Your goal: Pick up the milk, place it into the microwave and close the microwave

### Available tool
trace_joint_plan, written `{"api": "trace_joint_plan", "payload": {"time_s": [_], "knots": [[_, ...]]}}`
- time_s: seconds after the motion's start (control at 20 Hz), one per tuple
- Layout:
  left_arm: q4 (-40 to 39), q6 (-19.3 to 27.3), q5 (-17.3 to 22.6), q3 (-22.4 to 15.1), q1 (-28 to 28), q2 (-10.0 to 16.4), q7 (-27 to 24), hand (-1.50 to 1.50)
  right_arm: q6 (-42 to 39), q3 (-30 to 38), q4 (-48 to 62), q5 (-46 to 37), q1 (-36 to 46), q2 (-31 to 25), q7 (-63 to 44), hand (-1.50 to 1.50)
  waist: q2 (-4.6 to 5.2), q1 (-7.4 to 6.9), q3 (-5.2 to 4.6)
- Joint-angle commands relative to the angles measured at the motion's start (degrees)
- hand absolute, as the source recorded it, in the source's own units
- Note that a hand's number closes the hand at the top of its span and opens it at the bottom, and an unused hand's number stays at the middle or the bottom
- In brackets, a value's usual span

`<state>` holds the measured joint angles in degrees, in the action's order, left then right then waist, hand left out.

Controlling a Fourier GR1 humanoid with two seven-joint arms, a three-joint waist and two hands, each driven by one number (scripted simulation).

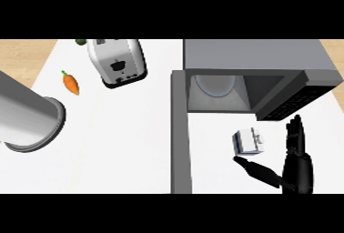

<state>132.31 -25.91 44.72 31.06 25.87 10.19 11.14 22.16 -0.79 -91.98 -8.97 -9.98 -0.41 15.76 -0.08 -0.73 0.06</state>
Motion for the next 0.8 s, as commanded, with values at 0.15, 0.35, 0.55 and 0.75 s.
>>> {"api": "trace_joint_plan", "payload": {"time_s": [0.15,0.35,0.55,0.75], "knots": [[4.14,-2.31,5.11,2.84,2.8,-1.78,1.02,-1.5,-2.26,5.88,15.05,5.16,1.35,-1.44,11.11,-1.5,0.0,0.08,-0.01],[3.42,-3.1,8.85,5.64,3.19,-0.39,2.04,-1.5,-3.19,4.89,21.78,3.97,3.1,-2.37,15.5,-1.5,0.01,0.12,-0.01],[1.55,-4.8,7.92,4.99,2.19,-0.98,1.6,-1.5,-1.88,10.02,37.45,4.93,9.82,-3.04,24.17,-1.5,0.14,-0.05,0.04],[2.98,-5.76,11.78,8.9,3.76,0.09,2.75,-1.5,-2.56,12.34,48.02,6.18,14.05,-2.67,31.61,-1.5,0.1,-0.3,0.05]]}}
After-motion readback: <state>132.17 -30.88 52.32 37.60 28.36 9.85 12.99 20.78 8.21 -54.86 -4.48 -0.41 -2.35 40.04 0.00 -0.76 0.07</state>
